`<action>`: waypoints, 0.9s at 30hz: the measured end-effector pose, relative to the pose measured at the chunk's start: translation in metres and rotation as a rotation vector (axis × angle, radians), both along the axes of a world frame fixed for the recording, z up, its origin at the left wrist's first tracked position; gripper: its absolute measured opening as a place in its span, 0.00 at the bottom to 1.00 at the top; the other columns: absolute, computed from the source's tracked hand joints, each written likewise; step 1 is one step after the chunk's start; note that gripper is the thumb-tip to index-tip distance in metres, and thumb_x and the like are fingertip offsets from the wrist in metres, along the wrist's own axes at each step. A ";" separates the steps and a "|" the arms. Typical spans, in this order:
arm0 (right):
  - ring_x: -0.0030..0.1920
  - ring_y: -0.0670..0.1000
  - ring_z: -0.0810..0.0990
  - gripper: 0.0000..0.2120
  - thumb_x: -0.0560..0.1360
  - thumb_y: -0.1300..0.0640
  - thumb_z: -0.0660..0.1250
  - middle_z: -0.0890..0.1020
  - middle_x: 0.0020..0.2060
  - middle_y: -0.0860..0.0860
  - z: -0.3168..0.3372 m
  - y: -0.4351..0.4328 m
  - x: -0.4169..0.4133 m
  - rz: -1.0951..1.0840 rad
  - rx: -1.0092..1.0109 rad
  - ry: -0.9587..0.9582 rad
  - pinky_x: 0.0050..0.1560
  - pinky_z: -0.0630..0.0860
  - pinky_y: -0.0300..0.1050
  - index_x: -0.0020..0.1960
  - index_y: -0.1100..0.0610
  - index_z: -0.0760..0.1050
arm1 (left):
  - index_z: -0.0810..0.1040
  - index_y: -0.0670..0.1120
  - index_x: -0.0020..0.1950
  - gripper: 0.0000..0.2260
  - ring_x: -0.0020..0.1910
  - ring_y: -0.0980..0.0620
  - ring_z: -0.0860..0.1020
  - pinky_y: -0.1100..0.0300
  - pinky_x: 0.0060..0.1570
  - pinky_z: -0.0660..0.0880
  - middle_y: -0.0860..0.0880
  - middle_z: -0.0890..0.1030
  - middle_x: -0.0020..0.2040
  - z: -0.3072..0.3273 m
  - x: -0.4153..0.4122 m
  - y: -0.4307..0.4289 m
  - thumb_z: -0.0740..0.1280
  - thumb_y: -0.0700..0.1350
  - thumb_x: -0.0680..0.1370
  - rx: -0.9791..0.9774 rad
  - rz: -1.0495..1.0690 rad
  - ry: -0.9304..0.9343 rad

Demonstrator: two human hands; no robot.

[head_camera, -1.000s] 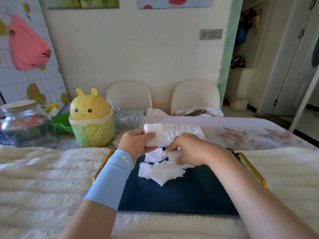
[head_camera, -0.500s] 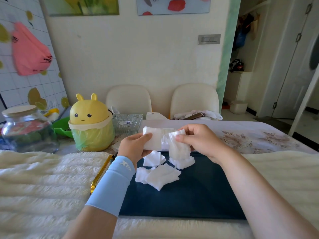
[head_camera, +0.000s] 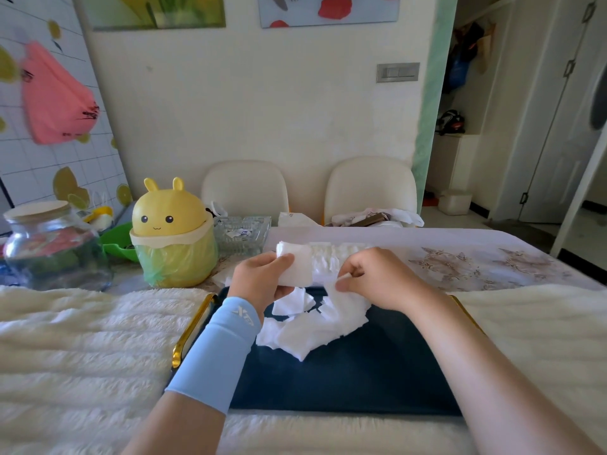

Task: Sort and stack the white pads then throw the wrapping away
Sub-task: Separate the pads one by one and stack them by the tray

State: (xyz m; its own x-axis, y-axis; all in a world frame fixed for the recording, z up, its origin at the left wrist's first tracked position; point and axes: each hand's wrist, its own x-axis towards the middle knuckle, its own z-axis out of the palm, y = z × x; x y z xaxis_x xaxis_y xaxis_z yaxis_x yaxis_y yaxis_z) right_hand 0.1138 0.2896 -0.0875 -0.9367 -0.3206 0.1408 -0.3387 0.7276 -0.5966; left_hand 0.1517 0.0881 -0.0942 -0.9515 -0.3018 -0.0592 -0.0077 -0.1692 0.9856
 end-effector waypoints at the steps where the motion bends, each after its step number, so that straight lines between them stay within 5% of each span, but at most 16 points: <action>1: 0.40 0.44 0.79 0.03 0.76 0.50 0.72 0.80 0.38 0.43 0.003 0.003 0.000 0.006 0.032 -0.002 0.41 0.74 0.41 0.44 0.46 0.80 | 0.80 0.47 0.41 0.06 0.47 0.46 0.81 0.56 0.47 0.81 0.44 0.82 0.48 0.000 0.001 0.001 0.71 0.42 0.78 0.007 -0.016 -0.002; 6: 0.42 0.46 0.79 0.03 0.80 0.50 0.68 0.81 0.44 0.46 0.012 0.013 -0.001 0.028 -0.147 -0.032 0.45 0.76 0.43 0.48 0.47 0.77 | 0.80 0.46 0.44 0.03 0.47 0.46 0.82 0.57 0.42 0.82 0.43 0.82 0.49 0.002 0.002 0.003 0.71 0.42 0.78 0.058 -0.036 -0.017; 12: 0.29 0.46 0.74 0.03 0.77 0.60 0.73 0.80 0.30 0.44 0.027 0.007 0.008 0.075 -0.680 -0.108 0.29 0.73 0.41 0.48 0.59 0.80 | 0.83 0.43 0.50 0.05 0.48 0.46 0.83 0.55 0.47 0.81 0.42 0.84 0.51 0.001 0.001 0.003 0.73 0.42 0.76 0.114 -0.063 -0.038; 18: 0.29 0.45 0.76 0.04 0.74 0.60 0.76 0.83 0.35 0.50 0.023 -0.010 0.012 -0.006 -0.665 -0.068 0.27 0.72 0.40 0.47 0.59 0.83 | 0.80 0.38 0.56 0.10 0.39 0.49 0.85 0.59 0.38 0.82 0.43 0.86 0.45 0.010 0.007 0.016 0.69 0.43 0.79 0.242 -0.267 -0.074; 24: 0.29 0.39 0.77 0.04 0.73 0.58 0.77 0.84 0.34 0.46 0.032 -0.009 0.013 -0.044 -0.689 0.050 0.29 0.70 0.31 0.46 0.56 0.84 | 0.79 0.35 0.57 0.11 0.41 0.46 0.86 0.58 0.38 0.82 0.40 0.86 0.48 0.010 0.008 0.016 0.67 0.41 0.80 0.263 -0.273 -0.081; 27: 0.33 0.43 0.81 0.04 0.72 0.58 0.78 0.86 0.36 0.49 0.031 -0.019 0.017 -0.006 -0.644 0.084 0.34 0.78 0.37 0.45 0.56 0.84 | 0.80 0.36 0.58 0.11 0.45 0.46 0.86 0.58 0.41 0.82 0.39 0.85 0.50 0.011 0.011 0.019 0.65 0.42 0.81 0.260 -0.343 -0.069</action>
State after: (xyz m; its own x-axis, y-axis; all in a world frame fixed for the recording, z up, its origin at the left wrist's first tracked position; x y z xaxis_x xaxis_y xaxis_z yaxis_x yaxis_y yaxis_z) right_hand 0.1312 0.2707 -0.0562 -0.9156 -0.1426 0.3759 -0.4003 0.2349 -0.8858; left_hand 0.1623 0.1066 -0.0835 -0.9853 0.0646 -0.1583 -0.1710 -0.3874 0.9059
